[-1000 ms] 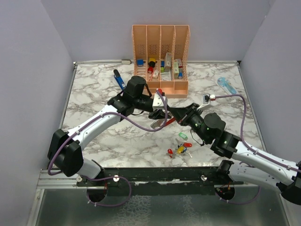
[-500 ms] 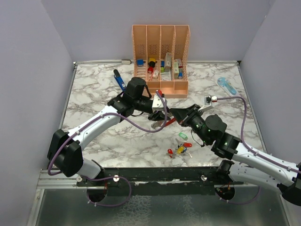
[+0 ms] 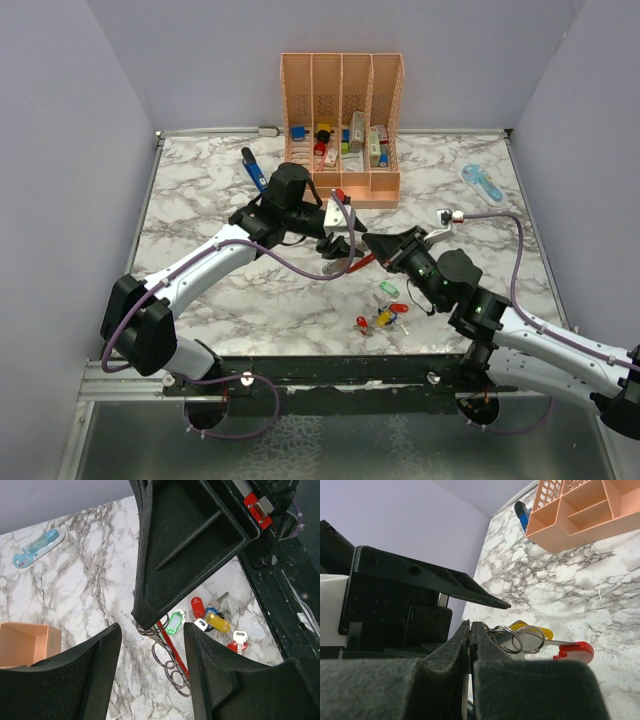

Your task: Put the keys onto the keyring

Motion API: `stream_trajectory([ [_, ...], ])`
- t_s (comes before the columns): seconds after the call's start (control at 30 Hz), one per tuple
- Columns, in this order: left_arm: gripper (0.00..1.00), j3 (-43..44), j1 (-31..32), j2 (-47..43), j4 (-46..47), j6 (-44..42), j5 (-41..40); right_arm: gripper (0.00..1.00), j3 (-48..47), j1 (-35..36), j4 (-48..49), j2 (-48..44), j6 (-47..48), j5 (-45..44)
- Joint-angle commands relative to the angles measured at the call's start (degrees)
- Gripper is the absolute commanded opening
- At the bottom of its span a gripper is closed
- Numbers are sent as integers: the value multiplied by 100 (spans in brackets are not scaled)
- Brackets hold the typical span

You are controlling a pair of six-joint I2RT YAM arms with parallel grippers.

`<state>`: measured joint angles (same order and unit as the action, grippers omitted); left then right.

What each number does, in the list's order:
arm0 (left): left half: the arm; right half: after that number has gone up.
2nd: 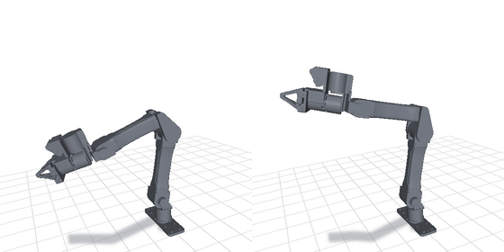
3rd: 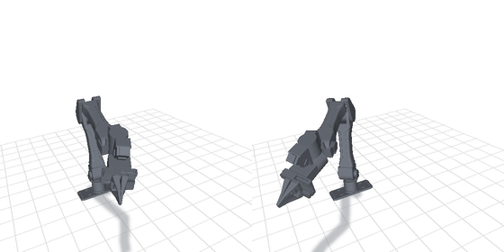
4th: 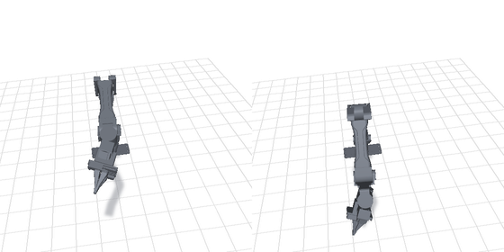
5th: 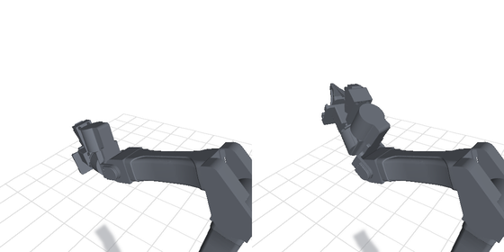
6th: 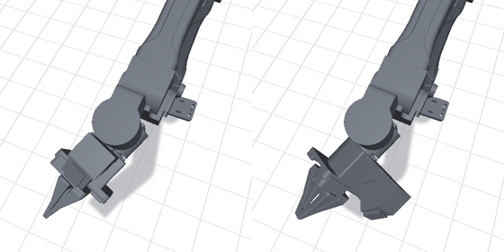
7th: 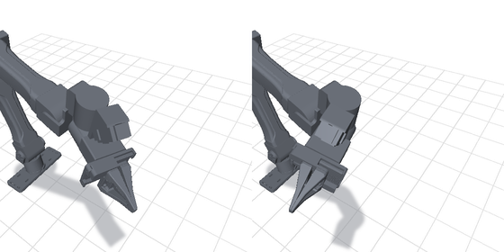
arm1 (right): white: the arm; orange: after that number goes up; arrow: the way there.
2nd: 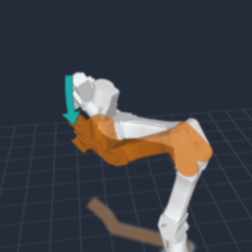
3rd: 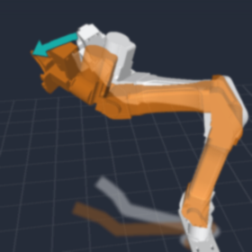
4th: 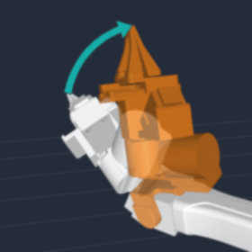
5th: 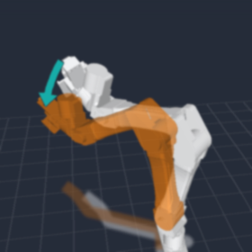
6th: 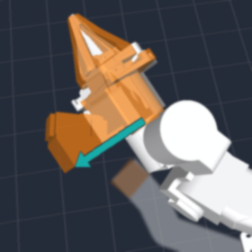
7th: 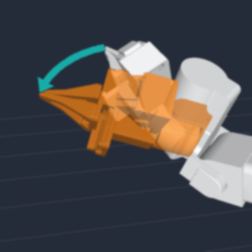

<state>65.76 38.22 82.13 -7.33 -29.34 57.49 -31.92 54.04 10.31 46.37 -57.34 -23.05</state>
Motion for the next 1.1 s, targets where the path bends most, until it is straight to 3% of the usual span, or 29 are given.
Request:
stream_trajectory([
  [0.0, 54, -21, -8, -44, 209, 70, 290, 1, 177, 0, 692, -137, -184, -54],
  [0.43, 45, -315, -7, 13, 477, 127, 309, 1, 213, 1, 1062, -142, -246, -9],
  [0.57, 36, -299, -7, 24, 566, 242, 306, 1, 179, -1, 1085, -69, -241, 33],
  [0.7, 19, -292, -8, 55, 671, 422, 286, 1, 205, 5, 1188, -19, -203, 58],
  [1.07, 6, -271, -9, 86, 743, 622, 186, 1, 184, 1, 945, -92, 81, -7],
])
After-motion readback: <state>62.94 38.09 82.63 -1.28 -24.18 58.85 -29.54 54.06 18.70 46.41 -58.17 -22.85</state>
